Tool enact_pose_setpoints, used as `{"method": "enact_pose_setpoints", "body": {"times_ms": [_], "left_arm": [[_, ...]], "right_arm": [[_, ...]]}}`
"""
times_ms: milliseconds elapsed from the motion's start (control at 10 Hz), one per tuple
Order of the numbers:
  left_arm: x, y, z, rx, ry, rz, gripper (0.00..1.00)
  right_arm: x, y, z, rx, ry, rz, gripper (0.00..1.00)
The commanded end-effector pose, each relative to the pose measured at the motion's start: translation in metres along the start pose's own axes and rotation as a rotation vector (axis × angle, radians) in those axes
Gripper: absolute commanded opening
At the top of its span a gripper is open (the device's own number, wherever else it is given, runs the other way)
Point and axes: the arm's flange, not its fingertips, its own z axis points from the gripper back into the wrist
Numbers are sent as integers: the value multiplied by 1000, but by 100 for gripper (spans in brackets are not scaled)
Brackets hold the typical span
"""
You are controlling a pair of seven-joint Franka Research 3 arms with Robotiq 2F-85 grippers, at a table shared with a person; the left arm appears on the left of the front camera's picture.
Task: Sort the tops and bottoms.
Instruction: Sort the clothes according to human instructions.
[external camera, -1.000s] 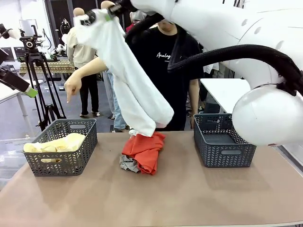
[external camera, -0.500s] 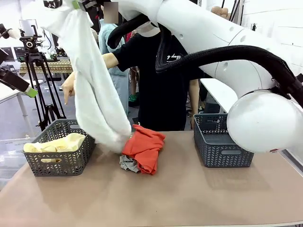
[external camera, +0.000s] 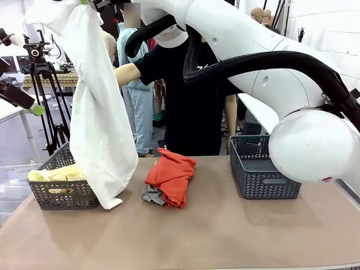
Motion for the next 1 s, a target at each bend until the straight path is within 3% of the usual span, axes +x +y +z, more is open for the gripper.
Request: {"method": "enact_pose_setpoints", "body": {"times_ms": [0, 400, 600, 700, 900], "left_arm": [[2, 2, 1, 10, 4, 12, 99], [2, 2, 1, 10, 4, 12, 99], [2, 2, 1, 10, 4, 12, 99], [2, 2, 1, 10, 4, 12, 99], [2, 2, 1, 10, 4, 12, 99]], "right_arm": [[8, 0, 3, -2, 20, -14, 0], [0, -2, 1, -4, 12, 2, 0], [-46, -41, -65, 215, -102, -31, 0], [-57, -54, -99, 276, -113, -16, 0], [-89, -79, -155, 347, -26, -31, 0]]}}
